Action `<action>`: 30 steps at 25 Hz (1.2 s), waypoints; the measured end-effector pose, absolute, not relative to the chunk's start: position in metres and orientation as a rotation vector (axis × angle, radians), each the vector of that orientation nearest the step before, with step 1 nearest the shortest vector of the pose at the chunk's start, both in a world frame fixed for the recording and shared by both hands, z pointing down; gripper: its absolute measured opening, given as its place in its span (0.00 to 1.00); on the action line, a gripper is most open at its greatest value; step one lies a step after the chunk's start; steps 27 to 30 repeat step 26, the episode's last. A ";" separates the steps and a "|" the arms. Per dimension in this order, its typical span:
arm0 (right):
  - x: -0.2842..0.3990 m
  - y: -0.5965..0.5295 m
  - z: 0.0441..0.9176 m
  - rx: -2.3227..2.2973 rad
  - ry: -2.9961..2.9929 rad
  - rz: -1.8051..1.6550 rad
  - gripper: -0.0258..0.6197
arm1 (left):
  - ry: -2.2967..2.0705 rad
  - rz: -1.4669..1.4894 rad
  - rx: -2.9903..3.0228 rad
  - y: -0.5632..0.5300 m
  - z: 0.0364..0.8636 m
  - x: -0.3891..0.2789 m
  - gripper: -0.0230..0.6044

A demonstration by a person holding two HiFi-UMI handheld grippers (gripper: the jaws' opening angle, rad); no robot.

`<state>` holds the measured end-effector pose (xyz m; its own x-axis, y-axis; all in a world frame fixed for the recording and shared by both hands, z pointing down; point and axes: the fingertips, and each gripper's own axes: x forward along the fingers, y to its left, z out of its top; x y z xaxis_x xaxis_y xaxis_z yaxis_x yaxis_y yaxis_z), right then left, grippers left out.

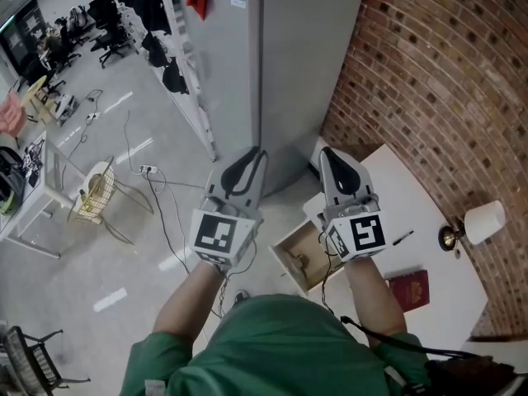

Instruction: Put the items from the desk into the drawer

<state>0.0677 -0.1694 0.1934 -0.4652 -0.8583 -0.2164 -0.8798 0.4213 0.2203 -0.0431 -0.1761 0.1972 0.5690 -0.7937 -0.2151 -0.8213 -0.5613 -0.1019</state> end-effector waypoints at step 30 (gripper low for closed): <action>0.056 -0.178 0.194 -1.585 2.598 0.468 0.04 | 1.354 0.205 -2.627 -0.187 0.205 -0.049 0.11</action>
